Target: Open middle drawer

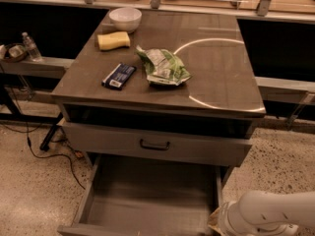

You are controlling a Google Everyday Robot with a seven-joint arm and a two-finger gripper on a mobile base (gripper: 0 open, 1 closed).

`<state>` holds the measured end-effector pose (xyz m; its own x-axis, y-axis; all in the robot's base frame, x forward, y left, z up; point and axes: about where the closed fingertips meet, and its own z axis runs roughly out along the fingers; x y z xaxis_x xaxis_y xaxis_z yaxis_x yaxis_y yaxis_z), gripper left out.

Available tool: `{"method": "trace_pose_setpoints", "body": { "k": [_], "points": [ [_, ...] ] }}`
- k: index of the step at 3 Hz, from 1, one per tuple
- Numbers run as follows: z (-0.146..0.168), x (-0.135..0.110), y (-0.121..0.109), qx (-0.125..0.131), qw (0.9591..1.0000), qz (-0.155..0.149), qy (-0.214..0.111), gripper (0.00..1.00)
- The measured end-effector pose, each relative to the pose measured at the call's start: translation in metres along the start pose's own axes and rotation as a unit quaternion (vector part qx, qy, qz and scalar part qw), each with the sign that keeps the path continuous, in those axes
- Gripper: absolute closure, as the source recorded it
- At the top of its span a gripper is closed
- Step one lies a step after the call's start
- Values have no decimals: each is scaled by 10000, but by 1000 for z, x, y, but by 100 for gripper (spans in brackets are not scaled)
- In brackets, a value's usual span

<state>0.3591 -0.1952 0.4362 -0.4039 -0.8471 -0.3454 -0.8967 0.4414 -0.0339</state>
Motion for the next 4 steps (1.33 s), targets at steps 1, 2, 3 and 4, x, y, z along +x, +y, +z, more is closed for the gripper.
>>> {"method": "trace_pose_setpoints", "body": {
  "k": [1, 2, 3, 4],
  "points": [
    [-40, -1, -10, 432, 9983, -131, -373, 100],
    [-88, -10, -29, 794, 9933, -428, -728, 100],
    [-108, 21, -27, 987, 9921, -278, -726, 100],
    [-112, 13, -35, 1167, 9894, -342, -798, 100]
  ]
}}
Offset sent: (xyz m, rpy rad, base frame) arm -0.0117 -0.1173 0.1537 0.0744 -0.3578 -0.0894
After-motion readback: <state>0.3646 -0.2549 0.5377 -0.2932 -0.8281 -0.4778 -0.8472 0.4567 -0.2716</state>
